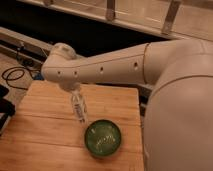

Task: Place the bottle in the ceramic bowl

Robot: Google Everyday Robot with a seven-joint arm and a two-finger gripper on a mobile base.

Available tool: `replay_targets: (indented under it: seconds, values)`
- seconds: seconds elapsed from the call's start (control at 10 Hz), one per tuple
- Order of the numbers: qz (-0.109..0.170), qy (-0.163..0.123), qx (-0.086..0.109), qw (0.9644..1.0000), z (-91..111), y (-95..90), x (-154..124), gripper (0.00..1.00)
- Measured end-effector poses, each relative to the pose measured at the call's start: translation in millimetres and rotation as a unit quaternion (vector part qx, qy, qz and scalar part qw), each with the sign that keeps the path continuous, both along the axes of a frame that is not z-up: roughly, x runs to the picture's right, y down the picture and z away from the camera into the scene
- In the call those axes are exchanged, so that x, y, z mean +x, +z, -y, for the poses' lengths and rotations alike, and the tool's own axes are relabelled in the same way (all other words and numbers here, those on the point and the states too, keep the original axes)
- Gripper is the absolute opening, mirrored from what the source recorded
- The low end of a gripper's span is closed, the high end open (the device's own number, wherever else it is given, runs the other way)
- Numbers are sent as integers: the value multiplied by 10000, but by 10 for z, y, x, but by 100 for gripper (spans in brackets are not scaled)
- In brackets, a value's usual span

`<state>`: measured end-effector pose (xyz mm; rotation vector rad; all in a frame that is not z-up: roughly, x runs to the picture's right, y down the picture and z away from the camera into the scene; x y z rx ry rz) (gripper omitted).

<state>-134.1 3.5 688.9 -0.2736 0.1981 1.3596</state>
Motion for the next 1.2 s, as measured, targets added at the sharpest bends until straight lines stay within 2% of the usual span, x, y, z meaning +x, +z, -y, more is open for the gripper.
replay_targets:
  seconds: [0.2,0.4,0.6,1.2]
  values:
    - [-387,277,54,9989,-63,-91,620,0]
    - [-588,606,83,9964,-235,-201,1093,0]
    - [-654,888,21,9939,-423,-269,1452,2]
    - [-624,907,-4,9939,-477,-289,1500,2]
